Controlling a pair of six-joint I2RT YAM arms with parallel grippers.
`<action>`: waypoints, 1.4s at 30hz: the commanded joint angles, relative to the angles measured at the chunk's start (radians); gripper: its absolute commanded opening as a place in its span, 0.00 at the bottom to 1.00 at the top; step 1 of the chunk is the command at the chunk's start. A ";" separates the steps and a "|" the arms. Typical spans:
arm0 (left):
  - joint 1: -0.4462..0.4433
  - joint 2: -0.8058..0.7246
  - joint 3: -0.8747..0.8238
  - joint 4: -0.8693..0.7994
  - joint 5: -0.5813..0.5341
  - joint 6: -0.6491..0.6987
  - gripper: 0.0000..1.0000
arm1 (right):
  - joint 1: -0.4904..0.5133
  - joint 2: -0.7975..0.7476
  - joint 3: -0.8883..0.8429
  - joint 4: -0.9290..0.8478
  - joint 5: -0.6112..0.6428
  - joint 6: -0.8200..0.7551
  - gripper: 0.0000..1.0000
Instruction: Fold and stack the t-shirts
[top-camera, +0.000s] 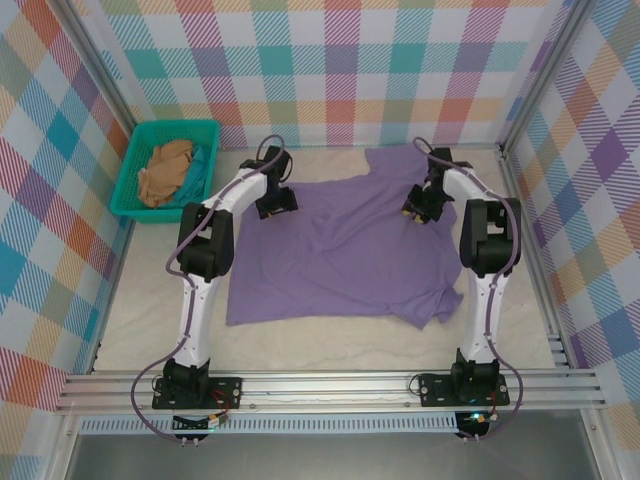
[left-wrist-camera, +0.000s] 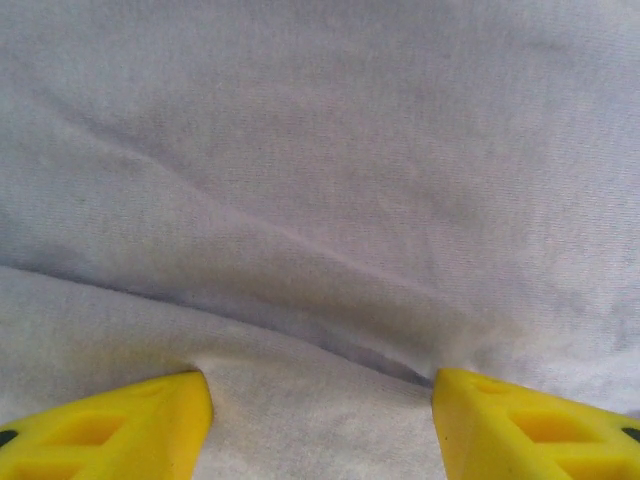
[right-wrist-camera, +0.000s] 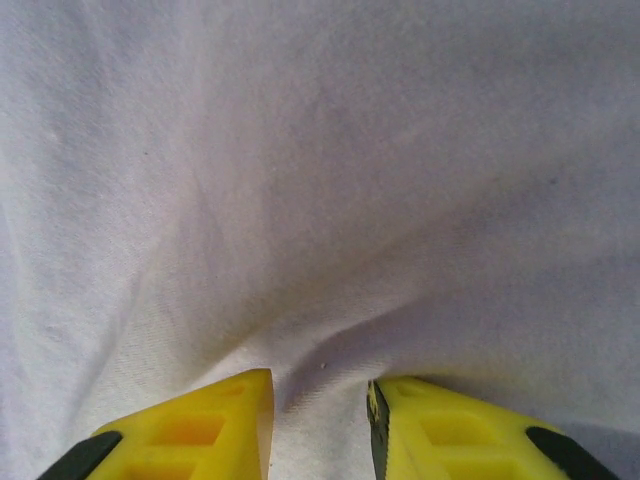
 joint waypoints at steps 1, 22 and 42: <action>0.027 0.146 0.071 -0.085 0.057 0.019 0.62 | -0.014 0.105 0.153 -0.111 0.010 -0.017 0.32; 0.000 -0.340 -0.169 -0.001 0.151 0.014 0.79 | 0.008 -0.655 -0.567 0.015 0.002 -0.043 0.37; -0.141 -0.627 -0.716 0.175 0.167 -0.079 0.79 | 0.101 -1.118 -1.273 0.126 0.039 0.202 0.33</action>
